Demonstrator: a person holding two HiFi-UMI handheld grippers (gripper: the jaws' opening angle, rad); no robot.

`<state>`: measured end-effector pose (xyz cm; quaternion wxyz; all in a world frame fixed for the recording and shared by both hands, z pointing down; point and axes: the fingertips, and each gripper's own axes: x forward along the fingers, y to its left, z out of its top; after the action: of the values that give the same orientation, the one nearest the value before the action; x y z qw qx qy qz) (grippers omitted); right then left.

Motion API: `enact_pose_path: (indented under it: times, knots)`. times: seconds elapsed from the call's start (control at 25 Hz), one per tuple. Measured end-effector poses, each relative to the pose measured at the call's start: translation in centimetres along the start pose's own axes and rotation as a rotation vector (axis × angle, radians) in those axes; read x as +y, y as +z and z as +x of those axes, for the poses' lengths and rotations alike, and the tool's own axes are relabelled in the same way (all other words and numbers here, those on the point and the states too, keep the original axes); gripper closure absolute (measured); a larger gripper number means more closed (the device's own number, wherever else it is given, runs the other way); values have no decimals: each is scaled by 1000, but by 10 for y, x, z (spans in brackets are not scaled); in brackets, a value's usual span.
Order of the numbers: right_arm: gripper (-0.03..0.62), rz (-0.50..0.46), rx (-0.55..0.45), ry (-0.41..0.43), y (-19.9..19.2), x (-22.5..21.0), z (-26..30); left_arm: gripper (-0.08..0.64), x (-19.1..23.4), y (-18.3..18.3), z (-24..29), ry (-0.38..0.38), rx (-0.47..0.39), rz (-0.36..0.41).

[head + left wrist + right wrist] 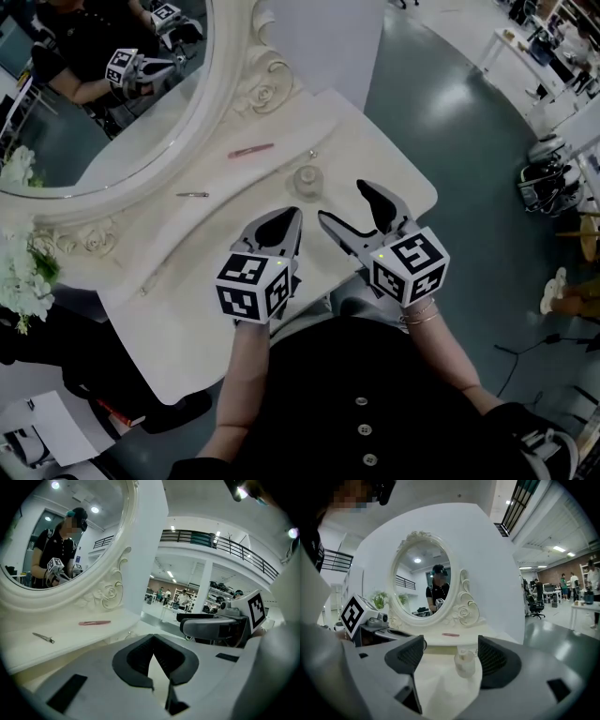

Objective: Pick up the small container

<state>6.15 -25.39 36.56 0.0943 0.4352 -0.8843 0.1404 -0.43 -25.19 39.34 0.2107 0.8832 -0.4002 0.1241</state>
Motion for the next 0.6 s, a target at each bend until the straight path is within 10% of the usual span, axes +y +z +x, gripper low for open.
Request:
enact_pose_path:
  times: [0.6]
  knots:
    - [242,4,62,34,-11,4,36,546,29,-7,4,-7,28,-23]
